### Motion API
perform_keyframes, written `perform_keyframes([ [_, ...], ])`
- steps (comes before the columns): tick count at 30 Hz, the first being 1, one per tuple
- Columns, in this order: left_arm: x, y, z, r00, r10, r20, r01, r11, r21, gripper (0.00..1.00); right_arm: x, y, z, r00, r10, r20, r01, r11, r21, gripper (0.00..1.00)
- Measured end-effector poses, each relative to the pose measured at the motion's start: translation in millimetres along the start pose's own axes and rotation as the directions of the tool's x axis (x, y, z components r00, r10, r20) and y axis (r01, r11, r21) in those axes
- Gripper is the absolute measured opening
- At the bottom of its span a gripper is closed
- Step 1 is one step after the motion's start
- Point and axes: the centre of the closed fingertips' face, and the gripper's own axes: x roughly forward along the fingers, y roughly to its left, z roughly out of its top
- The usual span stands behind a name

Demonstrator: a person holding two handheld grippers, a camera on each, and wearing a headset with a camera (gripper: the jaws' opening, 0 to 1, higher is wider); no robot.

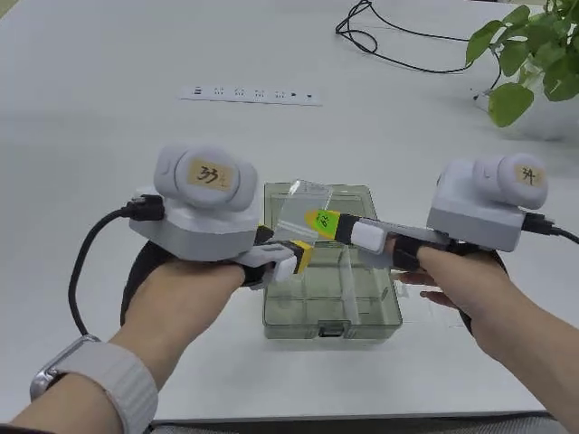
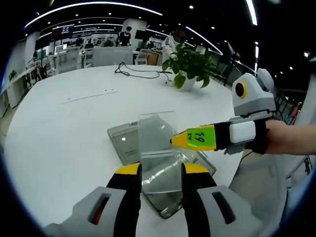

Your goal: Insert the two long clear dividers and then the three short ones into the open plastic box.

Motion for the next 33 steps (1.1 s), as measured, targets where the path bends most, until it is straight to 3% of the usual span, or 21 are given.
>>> perform_keyframes([
  [6,1.1,-2.3,2.4,0.9999,-0.001,0.010,0.002,1.000,-0.015,0.30,-0.1,0.8,0.7,1.0000,0.001,-0.006,0.000,0.999,0.038,0.10],
  [15,0.9,-5.1,5.2,0.9998,-0.008,0.020,0.009,1.000,-0.030,0.30,3.2,1.2,5.5,0.9995,0.007,-0.032,-0.006,0.999,0.035,0.03],
  [23,-3.4,-10.0,5.4,0.9989,-0.020,0.041,0.025,0.992,-0.123,0.30,2.5,4.4,7.3,0.9978,0.008,-0.065,-0.006,1.000,0.030,0.02],
  [27,-2.6,-10.7,4.9,0.9975,-0.030,0.064,0.039,0.989,-0.139,0.30,2.3,4.2,6.0,0.9957,-0.002,-0.092,0.006,0.999,0.045,0.01],
  [31,-3.8,-12.0,8.4,0.9945,-0.056,0.088,0.064,0.994,-0.089,0.32,1.2,6.5,10.5,0.9949,-0.020,-0.099,0.024,0.999,0.045,0.01],
  [33,-3.7,-9.5,9.8,0.9931,-0.062,0.100,0.067,0.997,-0.045,0.39,0.7,6.1,11.9,0.9931,-0.041,-0.110,0.045,0.998,0.040,0.01],
])
